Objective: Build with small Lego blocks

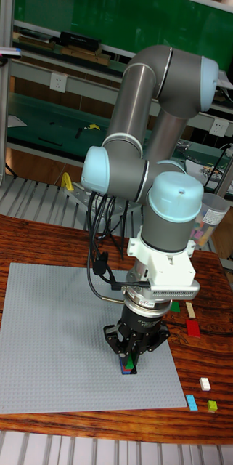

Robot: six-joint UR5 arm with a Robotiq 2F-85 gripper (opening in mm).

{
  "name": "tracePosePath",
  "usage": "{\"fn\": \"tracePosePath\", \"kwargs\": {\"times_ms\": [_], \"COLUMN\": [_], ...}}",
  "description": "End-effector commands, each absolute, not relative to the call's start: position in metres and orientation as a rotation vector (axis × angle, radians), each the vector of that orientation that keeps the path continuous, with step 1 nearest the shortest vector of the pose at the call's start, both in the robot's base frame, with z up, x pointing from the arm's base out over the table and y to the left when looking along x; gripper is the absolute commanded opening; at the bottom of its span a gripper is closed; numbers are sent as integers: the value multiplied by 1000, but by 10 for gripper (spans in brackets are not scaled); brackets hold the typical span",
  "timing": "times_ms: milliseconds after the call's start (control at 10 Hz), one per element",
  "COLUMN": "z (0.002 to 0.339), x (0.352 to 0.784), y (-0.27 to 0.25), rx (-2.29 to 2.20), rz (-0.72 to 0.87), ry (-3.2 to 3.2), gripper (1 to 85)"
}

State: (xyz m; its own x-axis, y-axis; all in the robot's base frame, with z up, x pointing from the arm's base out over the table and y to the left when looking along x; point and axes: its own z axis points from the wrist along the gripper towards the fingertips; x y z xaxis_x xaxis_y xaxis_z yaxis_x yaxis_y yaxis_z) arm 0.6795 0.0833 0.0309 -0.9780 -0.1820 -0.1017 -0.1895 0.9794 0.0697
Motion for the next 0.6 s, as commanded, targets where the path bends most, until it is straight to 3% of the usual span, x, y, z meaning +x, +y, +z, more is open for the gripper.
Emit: {"fn": "tracePosePath", "kwargs": {"times_ms": [0, 500], "z": [31, 31], "x": [679, 677], "y": [84, 82], "rx": [-272, -273], "rz": [144, 137], "ry": [3025, 3028], "gripper": [13, 13]}}
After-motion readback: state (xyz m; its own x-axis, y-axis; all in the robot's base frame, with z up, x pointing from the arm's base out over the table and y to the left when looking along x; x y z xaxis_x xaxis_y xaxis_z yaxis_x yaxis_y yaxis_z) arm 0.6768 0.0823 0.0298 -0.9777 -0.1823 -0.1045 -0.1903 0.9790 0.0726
